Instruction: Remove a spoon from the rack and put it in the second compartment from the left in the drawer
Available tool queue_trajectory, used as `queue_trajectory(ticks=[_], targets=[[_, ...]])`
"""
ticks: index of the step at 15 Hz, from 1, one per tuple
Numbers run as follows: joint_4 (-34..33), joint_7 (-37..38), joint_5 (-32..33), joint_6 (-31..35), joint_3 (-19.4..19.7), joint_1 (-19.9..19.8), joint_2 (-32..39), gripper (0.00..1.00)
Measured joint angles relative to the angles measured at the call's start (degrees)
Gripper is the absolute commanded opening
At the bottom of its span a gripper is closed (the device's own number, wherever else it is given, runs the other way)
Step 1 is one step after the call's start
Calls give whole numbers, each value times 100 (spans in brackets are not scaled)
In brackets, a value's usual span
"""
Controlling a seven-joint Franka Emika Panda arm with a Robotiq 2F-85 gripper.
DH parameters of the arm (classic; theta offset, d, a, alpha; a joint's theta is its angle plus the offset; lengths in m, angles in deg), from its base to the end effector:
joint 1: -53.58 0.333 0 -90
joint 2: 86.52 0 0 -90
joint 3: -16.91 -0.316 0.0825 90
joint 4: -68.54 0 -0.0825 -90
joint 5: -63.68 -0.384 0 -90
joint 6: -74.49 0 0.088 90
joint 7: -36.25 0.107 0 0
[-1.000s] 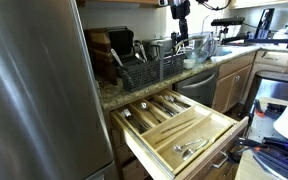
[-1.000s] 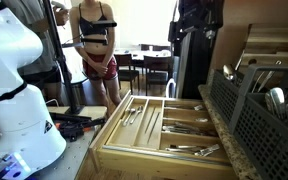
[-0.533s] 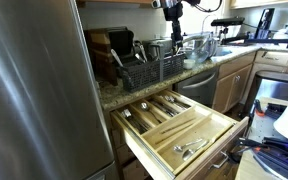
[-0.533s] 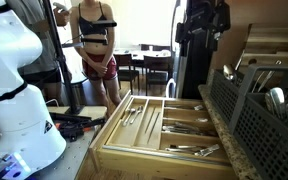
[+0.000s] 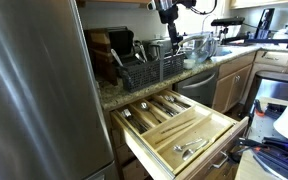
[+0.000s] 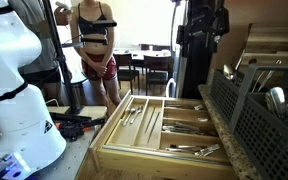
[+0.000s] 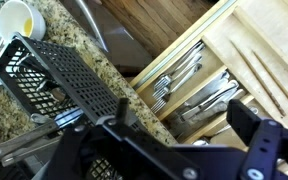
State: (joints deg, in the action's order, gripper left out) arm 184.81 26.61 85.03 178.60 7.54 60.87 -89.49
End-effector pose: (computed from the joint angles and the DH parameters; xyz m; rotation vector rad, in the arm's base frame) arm 0.5098 0.1223 0.4621 2.6494 0.7899 -0.1923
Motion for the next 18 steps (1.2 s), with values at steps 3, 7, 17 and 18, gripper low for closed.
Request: queue_trajectory(ticks=[3, 7, 17, 18], targets=[[-130, -38, 4, 0, -26, 28, 83, 100], [-278, -38, 76, 1, -93, 46, 151, 100], [-493, -31, 71, 58, -108, 113, 387, 100], [-493, -31, 71, 58, -108, 113, 387, 100]])
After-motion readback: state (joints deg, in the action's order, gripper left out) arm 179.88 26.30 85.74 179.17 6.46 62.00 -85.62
